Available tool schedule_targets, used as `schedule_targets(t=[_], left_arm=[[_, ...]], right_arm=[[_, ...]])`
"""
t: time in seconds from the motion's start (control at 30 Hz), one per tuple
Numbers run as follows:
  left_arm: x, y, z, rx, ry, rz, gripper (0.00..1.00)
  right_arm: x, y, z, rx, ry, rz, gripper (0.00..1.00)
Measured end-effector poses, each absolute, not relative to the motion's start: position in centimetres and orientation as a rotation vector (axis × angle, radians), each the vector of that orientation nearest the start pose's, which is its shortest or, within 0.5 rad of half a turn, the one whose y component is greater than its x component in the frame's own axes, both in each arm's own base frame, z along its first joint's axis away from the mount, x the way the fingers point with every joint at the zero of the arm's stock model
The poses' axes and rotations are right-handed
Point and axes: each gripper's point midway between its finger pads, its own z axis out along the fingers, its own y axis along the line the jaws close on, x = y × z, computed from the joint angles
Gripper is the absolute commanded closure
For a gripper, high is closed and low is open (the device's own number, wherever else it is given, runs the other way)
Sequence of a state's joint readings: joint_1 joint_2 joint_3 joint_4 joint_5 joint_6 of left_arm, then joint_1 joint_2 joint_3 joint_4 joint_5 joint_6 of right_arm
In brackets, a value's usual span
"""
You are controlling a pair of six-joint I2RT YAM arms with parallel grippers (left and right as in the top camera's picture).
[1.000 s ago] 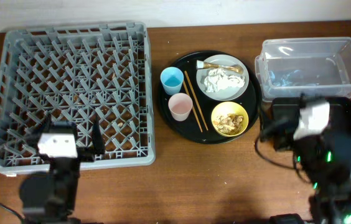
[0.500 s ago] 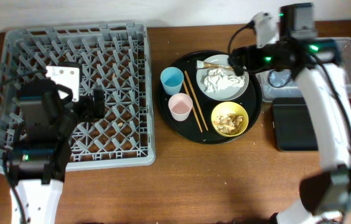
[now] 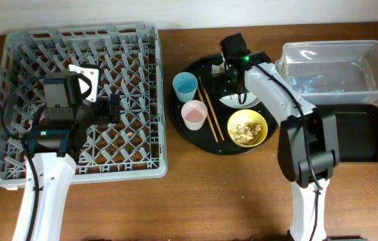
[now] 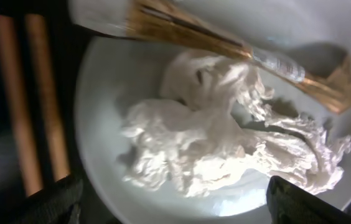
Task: Sort waste into correct bins and load items into the dishwasher rack
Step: 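Grasp the white tissue on the plate with the right gripper, then carry the tissue right and drop it into the clear bin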
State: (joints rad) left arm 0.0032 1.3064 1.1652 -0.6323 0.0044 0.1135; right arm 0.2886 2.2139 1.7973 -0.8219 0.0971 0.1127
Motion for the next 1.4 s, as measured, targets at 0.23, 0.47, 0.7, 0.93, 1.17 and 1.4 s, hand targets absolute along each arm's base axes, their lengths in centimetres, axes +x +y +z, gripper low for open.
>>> schedule_targets(t=[0.23,0.47,0.7,0.93,1.17,1.4], left_arm=[[37.8,0.0,22.1,0.131,2.341,0.052,0.01],[37.8,0.0,22.1,0.131,2.341,0.052,0.01],[37.8,0.0,22.1,0.131,2.341,0.052,0.01],[37.8,0.0,22.1,0.131,2.342,0.052,0.01],[37.8,0.0,22.1,0.131,2.342,0.052,0.01],[37.8,0.0,22.1,0.131,2.341,0.052,0.01]], right_arm=[[50.6,10.6,4.4,-0.049,2.772,0.019,0.07],[50.7,8.6,1.3,0.027,2.830,0.057,0.51],[50.6,9.0,1.2,0.029,2.836,0.074,0.96],[48.6,8.7,3.0,0.033,2.935,0.054,0.96],[49.5,7.1,24.4,0.088,2.616,0.114,0.96],[48.9,-5.0,24.1,0.487,2.590,-0.027,0.96]])
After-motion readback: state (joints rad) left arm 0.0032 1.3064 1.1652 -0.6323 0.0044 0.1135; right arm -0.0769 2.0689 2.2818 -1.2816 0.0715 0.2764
